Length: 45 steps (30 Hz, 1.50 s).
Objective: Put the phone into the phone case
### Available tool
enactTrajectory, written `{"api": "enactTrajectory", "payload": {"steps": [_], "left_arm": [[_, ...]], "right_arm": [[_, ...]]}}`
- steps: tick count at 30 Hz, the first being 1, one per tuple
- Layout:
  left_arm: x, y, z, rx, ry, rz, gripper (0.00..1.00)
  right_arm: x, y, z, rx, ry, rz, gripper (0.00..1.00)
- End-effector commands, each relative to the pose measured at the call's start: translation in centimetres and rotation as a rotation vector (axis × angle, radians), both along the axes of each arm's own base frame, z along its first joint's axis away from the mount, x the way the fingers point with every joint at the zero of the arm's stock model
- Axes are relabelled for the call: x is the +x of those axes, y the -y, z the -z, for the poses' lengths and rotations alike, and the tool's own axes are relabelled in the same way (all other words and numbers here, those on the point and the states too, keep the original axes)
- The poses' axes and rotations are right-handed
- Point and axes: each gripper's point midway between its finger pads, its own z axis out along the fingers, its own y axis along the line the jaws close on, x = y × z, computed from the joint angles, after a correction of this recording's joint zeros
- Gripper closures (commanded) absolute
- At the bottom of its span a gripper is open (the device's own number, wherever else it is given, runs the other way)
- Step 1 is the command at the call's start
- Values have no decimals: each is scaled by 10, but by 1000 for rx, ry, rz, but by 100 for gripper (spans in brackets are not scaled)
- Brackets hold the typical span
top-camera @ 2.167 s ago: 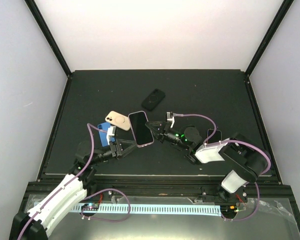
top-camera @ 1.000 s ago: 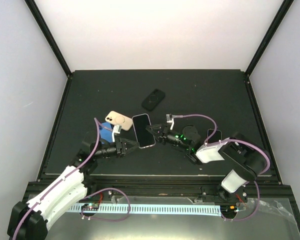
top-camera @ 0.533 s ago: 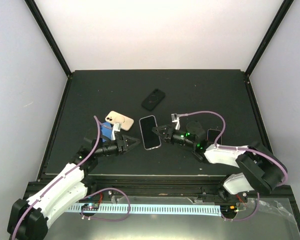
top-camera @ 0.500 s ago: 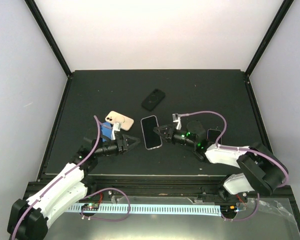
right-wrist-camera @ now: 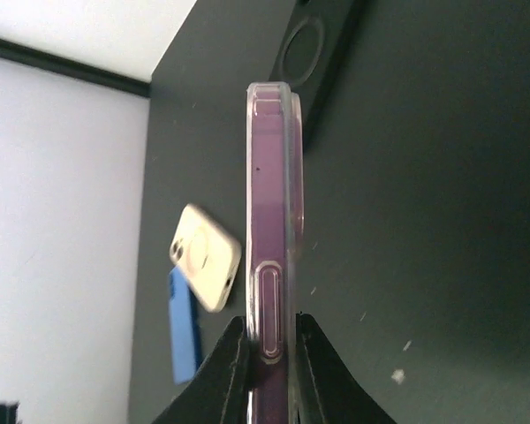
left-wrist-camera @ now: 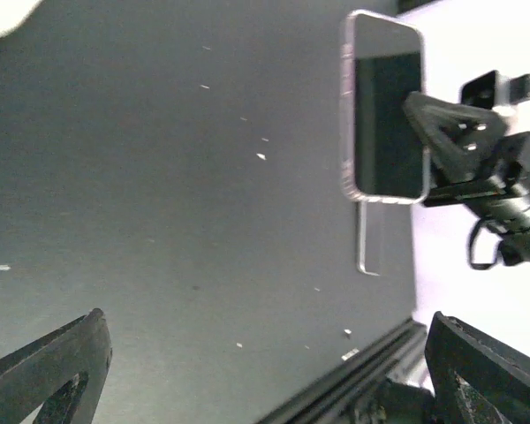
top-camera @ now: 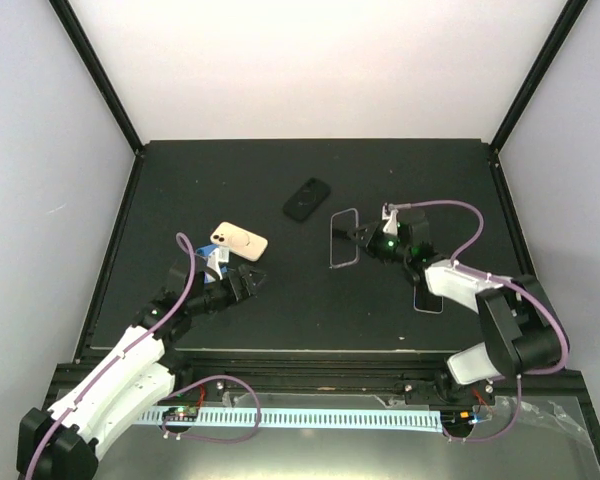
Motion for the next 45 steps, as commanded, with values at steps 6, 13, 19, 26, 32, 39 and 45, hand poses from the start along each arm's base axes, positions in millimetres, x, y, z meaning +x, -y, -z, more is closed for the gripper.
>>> {"api": "enactTrajectory", "payload": {"steps": [6, 13, 19, 26, 32, 39, 45], "left_arm": [[15, -32, 21, 124, -39, -124, 1], [17, -38, 31, 143, -71, -124, 1], [20, -40, 37, 144, -95, -132, 1], [21, -40, 42, 143, -147, -126, 1], [19, -36, 47, 118, -189, -105, 1], [14, -25, 43, 56, -212, -48, 1], [12, -29, 40, 70, -189, -67, 1]], "right_arm": [[74, 25, 10, -82, 18, 4, 89], [95, 29, 47, -153, -41, 2, 86], [98, 36, 70, -162, -76, 45, 85], [96, 49, 84, -212, -149, 95, 74], [91, 68, 80, -307, -190, 153, 65], [69, 94, 50, -430, -198, 206, 43], [33, 110, 28, -485, -213, 223, 23]]}}
